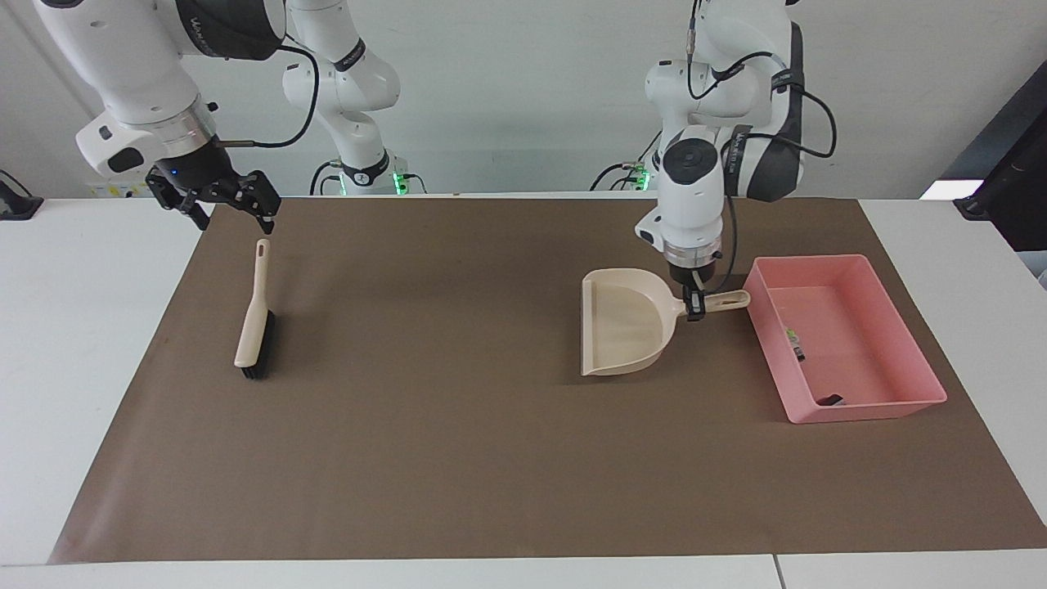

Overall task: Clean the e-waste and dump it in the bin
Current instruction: 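Lower the dustpan back onto the table with the left gripper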

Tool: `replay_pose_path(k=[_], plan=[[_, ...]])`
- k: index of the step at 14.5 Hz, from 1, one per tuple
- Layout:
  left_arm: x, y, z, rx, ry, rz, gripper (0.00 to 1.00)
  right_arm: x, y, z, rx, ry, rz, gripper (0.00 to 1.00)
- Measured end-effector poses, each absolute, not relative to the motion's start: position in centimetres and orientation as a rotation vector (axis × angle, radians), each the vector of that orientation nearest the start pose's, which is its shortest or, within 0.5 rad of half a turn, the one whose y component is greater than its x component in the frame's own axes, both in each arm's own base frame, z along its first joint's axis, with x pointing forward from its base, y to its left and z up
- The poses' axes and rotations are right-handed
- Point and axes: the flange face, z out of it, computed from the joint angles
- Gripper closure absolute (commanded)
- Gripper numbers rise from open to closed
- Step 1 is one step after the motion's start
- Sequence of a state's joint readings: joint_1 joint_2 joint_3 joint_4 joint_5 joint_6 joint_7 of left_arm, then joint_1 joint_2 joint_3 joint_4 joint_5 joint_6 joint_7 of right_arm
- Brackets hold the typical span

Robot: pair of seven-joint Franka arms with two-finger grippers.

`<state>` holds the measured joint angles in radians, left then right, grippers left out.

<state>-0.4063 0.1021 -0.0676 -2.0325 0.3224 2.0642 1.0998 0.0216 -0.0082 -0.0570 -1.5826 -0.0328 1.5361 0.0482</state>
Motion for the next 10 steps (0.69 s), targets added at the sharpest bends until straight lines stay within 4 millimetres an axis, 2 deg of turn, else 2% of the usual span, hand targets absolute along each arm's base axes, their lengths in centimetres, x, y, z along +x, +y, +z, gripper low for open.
replay_pose_path(k=[1, 3, 5, 9, 10], plan=[[50.3, -25.5, 38.4, -1.867, 2.217, 0.226, 1.00, 54.8, -2.3, 62.1, -3.171, 0.133, 0.061, 0.00], [49.8, -26.9, 36.8, -1.874, 2.218, 0.237, 1.00, 54.8, -2.3, 62.1, -3.171, 0.133, 0.061, 0.00], [50.1, -27.0, 35.4, -1.881, 2.219, 0.242, 0.99, 54.8, -2.3, 62.1, -3.171, 0.133, 0.061, 0.00], [50.0, -27.2, 35.0, -1.903, 2.200, 0.243, 0.91, 54.8, -2.3, 62.1, -3.171, 0.133, 0.061, 0.00], [49.9, -27.3, 34.9, -1.911, 2.193, 0.245, 0.85, 54.8, -2.3, 62.1, -3.171, 0.133, 0.061, 0.00]])
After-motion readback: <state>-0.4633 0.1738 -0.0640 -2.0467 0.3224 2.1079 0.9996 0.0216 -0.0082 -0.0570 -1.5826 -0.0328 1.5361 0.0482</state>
